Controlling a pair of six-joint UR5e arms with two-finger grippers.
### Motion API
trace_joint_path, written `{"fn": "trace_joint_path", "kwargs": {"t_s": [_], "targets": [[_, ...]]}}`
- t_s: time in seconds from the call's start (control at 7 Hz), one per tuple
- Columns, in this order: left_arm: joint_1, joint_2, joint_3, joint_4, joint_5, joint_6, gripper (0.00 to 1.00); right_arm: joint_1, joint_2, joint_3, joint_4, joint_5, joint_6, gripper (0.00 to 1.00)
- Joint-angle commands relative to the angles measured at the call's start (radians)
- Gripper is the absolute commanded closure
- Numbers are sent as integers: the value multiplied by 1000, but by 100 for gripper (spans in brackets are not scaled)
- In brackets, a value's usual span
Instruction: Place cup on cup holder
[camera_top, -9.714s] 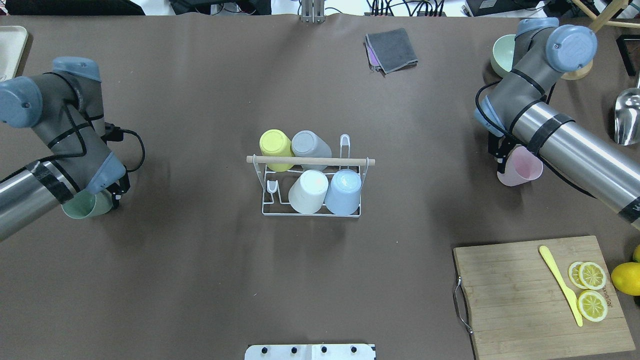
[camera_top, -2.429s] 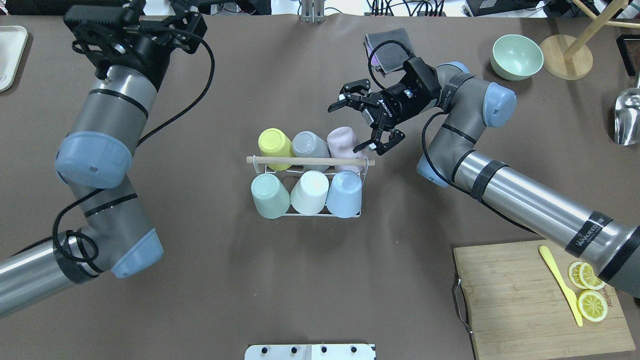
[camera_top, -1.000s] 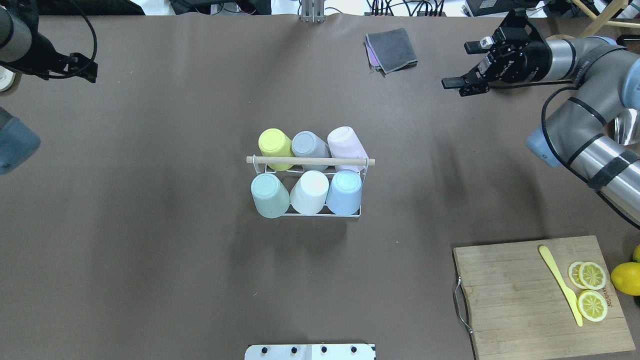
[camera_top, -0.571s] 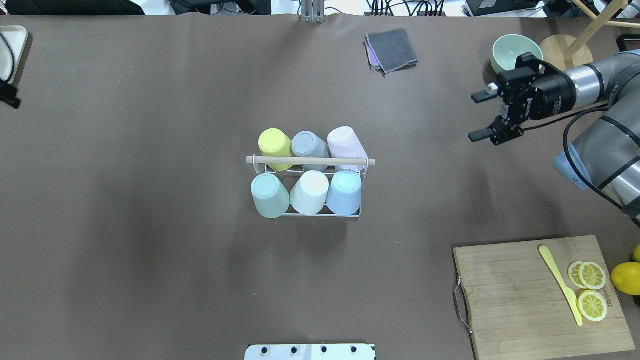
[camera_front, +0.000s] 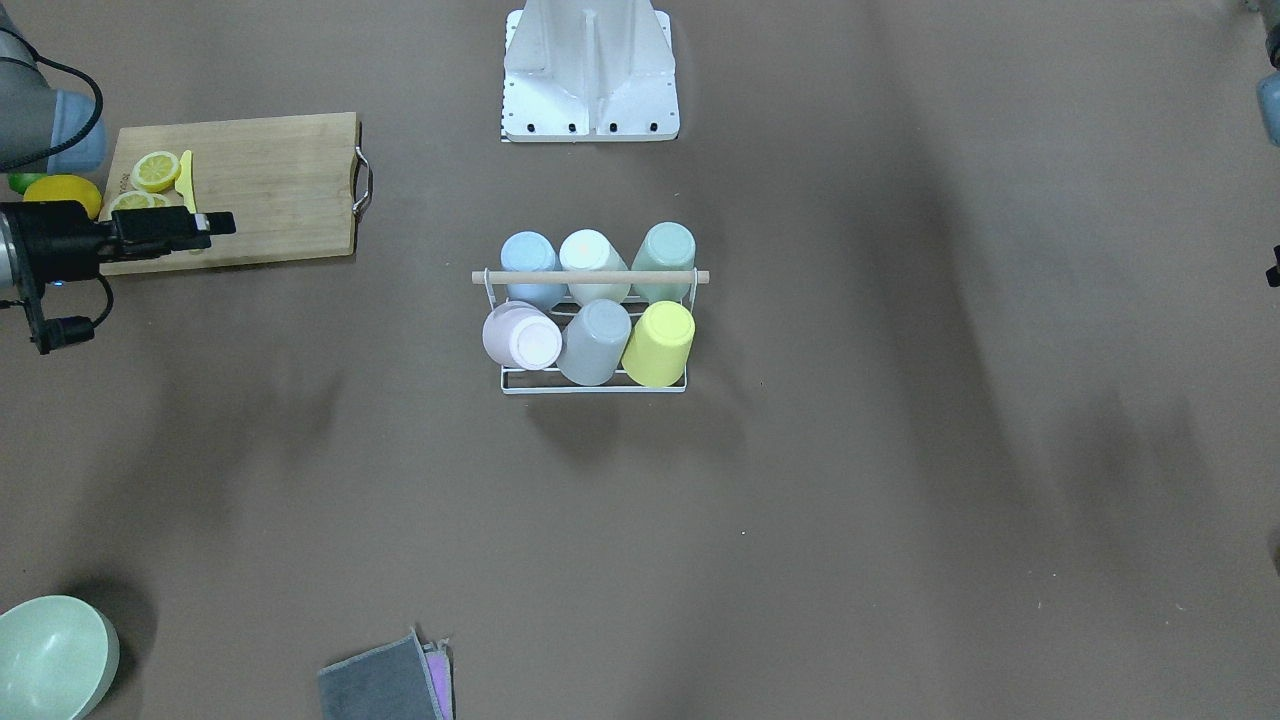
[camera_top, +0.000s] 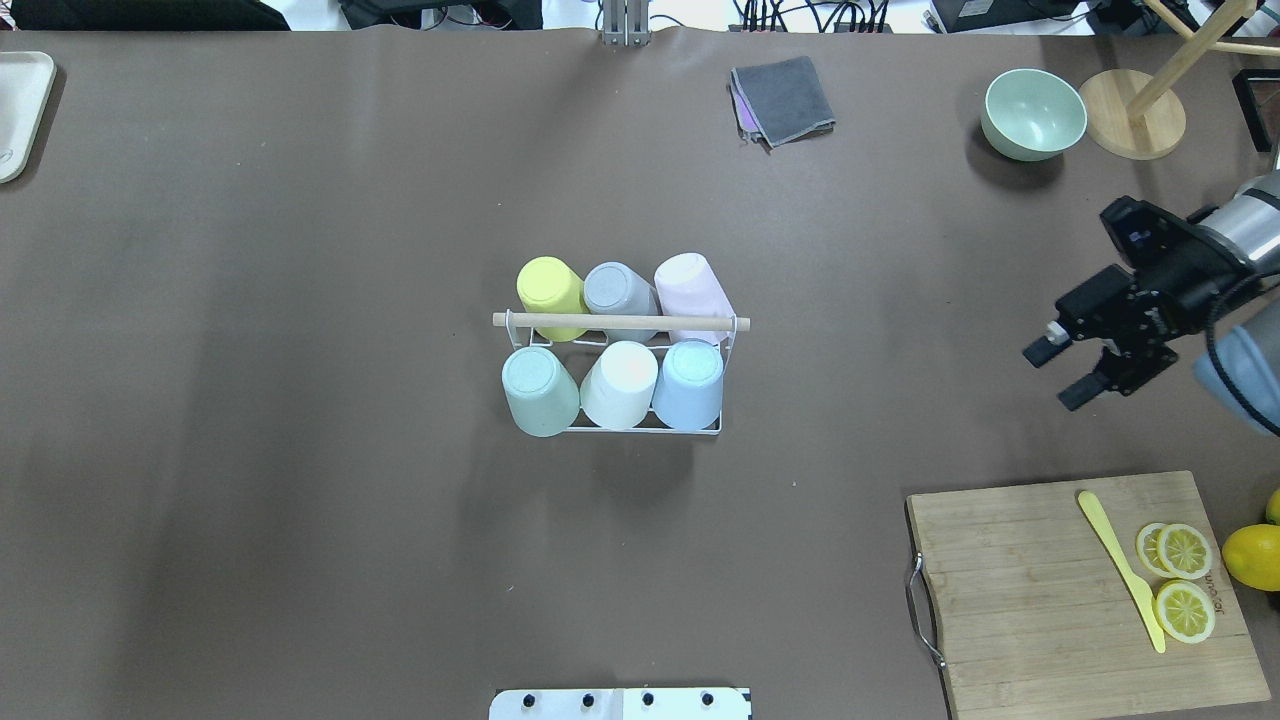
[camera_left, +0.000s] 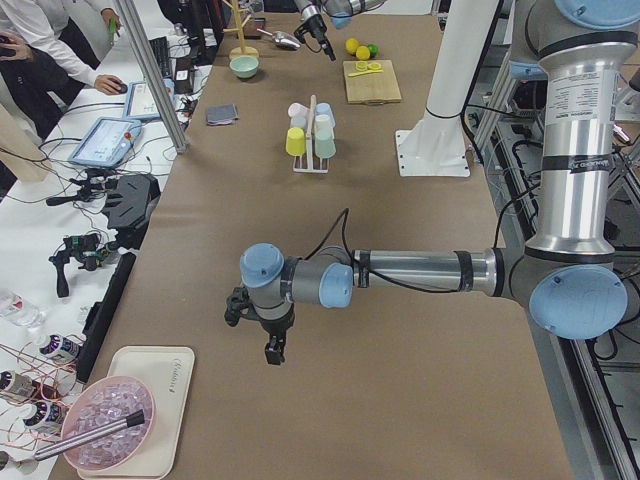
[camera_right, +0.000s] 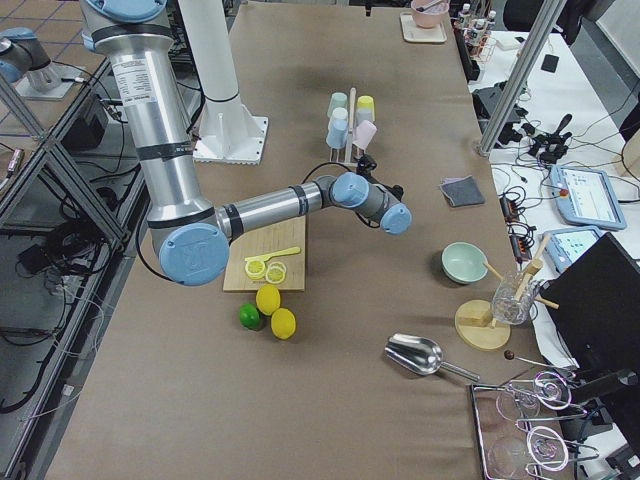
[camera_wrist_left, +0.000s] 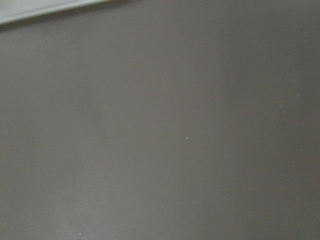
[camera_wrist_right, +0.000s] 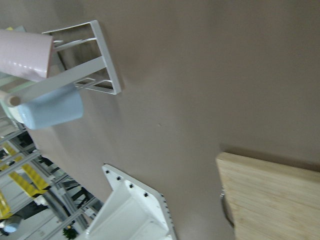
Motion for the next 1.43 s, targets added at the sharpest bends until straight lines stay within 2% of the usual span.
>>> {"fn": "trace_joint_path", "kwargs": {"t_s": [0.0, 0.14, 0.29, 0.57, 0.71, 0.86, 1.0, 1.14, 1.29], "targets": [[-21, 4, 6, 89, -60, 21, 3, 143, -46, 1, 167, -303, 2, 2], [-21, 6, -26, 91, -117, 9, 3, 192, -46, -28, 220, -461, 2, 1], [-19, 6, -23, 79, -148, 7, 3, 223, -51, -35, 222, -571, 19, 1], [-19, -3, -63, 77, -146, 4, 3, 332, -105, -52, 297, -616, 75, 6], [-17, -6, -68, 76, -143, 9, 3, 343, -132, -53, 355, -682, 85, 6], [-19, -3, -74, 67, -151, 14, 3, 355, -132, -41, 444, -804, 178, 6], [-17, 3, -71, 35, -148, 15, 3, 358, -147, -23, 546, -908, 359, 6], [-16, 1, -69, 16, -148, 14, 2, 360, -176, -20, 591, -920, 475, 5], [-13, 1, -65, 16, -146, 4, 2, 376, -181, -21, 592, -915, 484, 4]]}}
